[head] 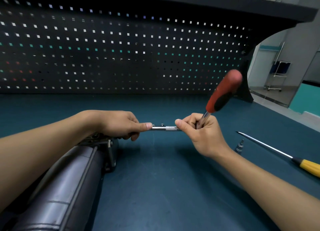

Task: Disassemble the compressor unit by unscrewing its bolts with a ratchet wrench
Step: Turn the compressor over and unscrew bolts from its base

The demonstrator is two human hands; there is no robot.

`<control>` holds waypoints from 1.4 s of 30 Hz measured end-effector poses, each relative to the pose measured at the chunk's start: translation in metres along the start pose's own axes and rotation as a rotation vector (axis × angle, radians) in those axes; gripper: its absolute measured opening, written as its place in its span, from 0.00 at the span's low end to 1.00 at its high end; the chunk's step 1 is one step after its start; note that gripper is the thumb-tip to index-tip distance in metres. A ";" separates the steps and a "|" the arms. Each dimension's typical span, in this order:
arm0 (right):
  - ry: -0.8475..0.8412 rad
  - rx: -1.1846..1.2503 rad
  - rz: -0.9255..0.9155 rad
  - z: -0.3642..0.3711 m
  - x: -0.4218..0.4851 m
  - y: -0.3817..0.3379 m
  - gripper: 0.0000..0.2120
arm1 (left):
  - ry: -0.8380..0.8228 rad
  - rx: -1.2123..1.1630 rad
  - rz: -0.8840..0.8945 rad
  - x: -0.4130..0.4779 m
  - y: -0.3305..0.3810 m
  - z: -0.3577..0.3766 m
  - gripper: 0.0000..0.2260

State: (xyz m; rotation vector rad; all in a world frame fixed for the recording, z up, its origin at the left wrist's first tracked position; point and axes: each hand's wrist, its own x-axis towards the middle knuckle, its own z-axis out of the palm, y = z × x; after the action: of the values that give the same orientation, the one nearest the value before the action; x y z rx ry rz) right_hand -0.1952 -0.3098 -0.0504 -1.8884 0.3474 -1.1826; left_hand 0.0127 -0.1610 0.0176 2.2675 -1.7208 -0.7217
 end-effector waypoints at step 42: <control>-0.220 0.380 1.071 -0.014 0.010 -0.026 0.17 | -0.010 0.080 0.001 -0.002 0.003 0.001 0.28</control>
State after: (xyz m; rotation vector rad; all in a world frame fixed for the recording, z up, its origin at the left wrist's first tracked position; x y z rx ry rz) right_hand -0.2071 -0.3076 -0.0213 -1.1699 0.8079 -0.2750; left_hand 0.0089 -0.1599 0.0188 2.3181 -1.7863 -0.6774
